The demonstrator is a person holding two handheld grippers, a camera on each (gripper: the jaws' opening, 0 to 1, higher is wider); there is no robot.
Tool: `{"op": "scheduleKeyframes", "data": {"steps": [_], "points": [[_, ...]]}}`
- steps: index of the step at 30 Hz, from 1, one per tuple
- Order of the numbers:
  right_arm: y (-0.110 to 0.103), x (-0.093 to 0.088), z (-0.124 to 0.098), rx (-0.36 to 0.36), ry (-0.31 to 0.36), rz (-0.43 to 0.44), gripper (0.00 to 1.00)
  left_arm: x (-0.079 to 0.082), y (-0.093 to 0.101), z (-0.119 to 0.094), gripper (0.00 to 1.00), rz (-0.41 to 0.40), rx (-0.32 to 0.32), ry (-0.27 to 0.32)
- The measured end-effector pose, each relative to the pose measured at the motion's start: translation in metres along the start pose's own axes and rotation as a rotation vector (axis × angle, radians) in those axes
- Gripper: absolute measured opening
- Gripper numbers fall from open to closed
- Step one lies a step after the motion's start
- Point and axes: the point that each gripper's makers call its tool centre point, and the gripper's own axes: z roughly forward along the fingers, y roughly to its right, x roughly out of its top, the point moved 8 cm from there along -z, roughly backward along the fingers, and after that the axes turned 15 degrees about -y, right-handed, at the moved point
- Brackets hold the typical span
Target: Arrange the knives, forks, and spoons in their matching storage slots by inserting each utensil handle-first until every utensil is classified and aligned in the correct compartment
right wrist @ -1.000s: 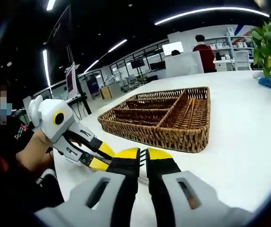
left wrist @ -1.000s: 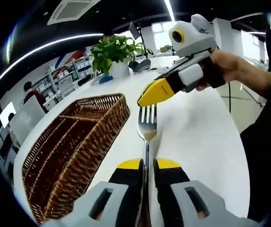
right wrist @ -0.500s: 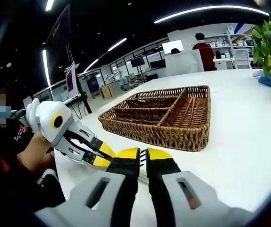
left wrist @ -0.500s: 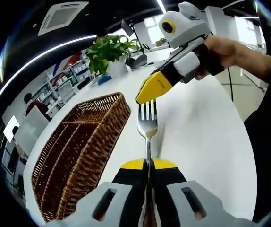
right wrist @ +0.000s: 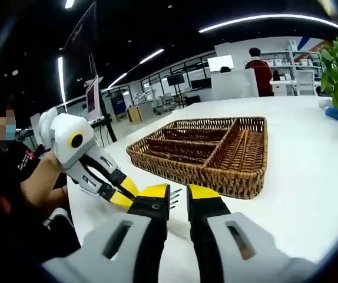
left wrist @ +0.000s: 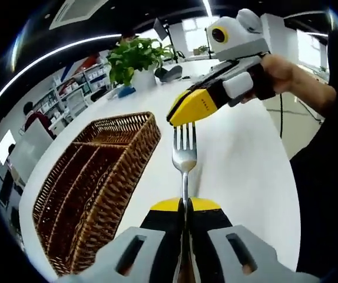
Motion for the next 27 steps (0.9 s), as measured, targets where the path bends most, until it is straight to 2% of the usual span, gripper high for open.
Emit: {"op": "scheduleKeyframes", "data": {"steps": [5, 12, 16, 22, 27], "points": [[-0.005, 0.007, -0.006, -0.019, 0.010, -0.038, 0.21, -0.001, -0.007, -0.007, 0.02, -0.019, -0.020, -0.019], [-0.012, 0.019, -0.014, -0.042, 0.019, -0.082, 0.37, 0.000, -0.023, -0.023, 0.02, 0.003, -0.051, -0.051], [-0.016, 0.019, -0.014, -0.048, 0.009, -0.112, 0.46, 0.000, -0.034, -0.036, 0.02, 0.031, -0.101, -0.063], [-0.017, 0.018, -0.014, -0.078, -0.031, -0.135, 0.65, 0.006, -0.064, -0.055, 0.02, 0.036, -0.125, -0.047], [-0.015, 0.019, -0.014, -0.105, -0.047, -0.135, 0.75, 0.016, -0.091, -0.070, 0.02, 0.032, -0.141, -0.022]]}}
